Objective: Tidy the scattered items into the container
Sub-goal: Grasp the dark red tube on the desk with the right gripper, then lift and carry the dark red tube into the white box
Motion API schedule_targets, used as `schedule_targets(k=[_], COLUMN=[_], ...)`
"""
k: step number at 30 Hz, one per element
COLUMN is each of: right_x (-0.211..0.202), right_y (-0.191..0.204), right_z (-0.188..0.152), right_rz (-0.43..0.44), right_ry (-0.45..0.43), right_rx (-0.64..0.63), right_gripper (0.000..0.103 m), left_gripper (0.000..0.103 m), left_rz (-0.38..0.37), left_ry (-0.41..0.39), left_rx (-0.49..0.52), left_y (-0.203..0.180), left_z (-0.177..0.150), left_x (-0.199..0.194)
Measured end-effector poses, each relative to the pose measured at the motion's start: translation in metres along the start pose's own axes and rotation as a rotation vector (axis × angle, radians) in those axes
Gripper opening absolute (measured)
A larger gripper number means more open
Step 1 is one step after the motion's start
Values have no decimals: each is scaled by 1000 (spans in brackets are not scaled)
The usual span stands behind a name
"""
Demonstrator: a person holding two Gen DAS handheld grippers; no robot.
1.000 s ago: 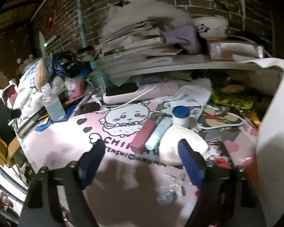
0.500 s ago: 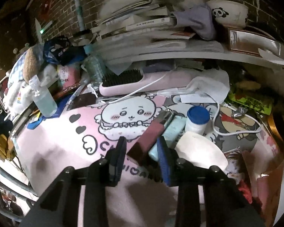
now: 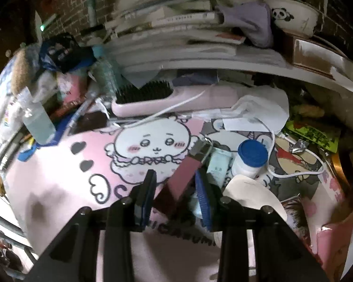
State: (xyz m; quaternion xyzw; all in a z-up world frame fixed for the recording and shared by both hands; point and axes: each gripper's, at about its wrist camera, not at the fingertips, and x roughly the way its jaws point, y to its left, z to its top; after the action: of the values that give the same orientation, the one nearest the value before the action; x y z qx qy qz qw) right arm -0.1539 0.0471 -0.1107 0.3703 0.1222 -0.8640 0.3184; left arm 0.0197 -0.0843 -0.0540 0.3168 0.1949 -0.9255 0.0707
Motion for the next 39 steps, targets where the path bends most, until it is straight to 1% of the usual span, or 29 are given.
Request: schedule_targets(k=[4,7,8,11,13,17,22,25,28,32,39], right_x=[5,5,4,-1,-8,-29,-49,-54,-60,-78,-133], right_y=[7,7,8,10,11,16,20,20,16,7,-21], right_z=[1,0,-1,-5,-11,-33,-60,-66,-63,-49,-21], right_rz=[1,34,41,73,121,192,202,179,179,170,158], right_ry=[10,18,18,21,28,18,-14,-53,-55,-65,-137], right_rx=[-41,-51,-61,-78,-83,-108,-142,-159,-146,-135,-90], right_gripper=[31,17,15,15,15,15,15,15,15,15,15], left_gripper=[103,103,103,103,103,103,103,103,103,103,103], left_rz=[3,2,4,6,4,5,2,1,3,6,-24], left_ry=[3,4,4,4,6,16,20,16,25,28,27], left_rx=[3,4,3,1,-3,-7,-11,-9,-5,-3,30], left_y=[-1,-1,-1,-1,0,1,-1,-4,-6,-7,-18], left_z=[1,1,1,0,-1,-5,-7,-7,-8,-9,-6], left_x=[1,1,1,1,3,5,7,7,8,9,10])
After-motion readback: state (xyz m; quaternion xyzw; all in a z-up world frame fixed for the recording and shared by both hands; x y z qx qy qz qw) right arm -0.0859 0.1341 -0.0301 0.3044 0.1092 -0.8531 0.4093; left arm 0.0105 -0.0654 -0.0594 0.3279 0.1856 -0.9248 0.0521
